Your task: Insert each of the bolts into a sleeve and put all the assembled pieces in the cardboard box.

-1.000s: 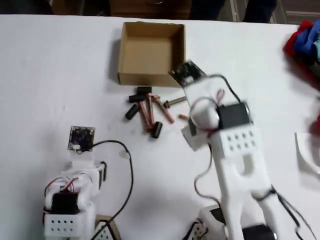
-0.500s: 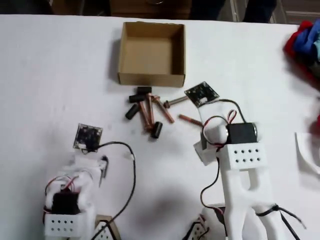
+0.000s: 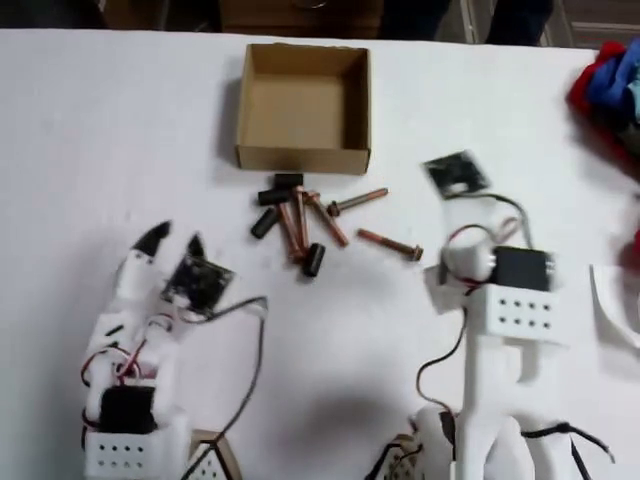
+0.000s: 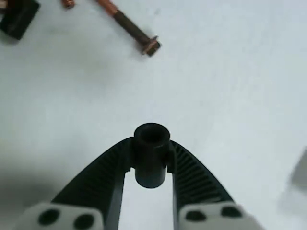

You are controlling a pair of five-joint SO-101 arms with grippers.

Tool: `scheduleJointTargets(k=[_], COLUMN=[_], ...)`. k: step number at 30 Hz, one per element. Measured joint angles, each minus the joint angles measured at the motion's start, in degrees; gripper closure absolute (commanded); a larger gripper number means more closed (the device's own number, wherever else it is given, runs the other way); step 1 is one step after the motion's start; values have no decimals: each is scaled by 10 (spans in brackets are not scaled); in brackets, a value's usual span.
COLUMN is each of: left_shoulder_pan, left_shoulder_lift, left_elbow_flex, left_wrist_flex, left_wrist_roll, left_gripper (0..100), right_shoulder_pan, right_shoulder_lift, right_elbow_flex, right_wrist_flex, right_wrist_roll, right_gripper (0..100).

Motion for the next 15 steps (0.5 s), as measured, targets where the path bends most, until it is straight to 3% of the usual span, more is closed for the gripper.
scheduleJointTargets(k=[4,8,11,15], left_shoulder_pan=[46,82,112,140], left_shoulder_lift=[122,340,538,799], left_elbow_flex=[-75,-232,-403,-657], left_wrist_flex=[0,34,129,302], left_wrist_roll=[0,0,9,109], left_gripper=[842,842,842,842], right_shoulder_pan=[78,101,104,104], right_shoulder_lift=[0,0,0,0], right_elbow_flex=[0,4,18,49], right_wrist_flex=[-12,-12,-23,-48], right_wrist_roll=[0,-1,-2,-21], right_gripper=[977,976,976,976])
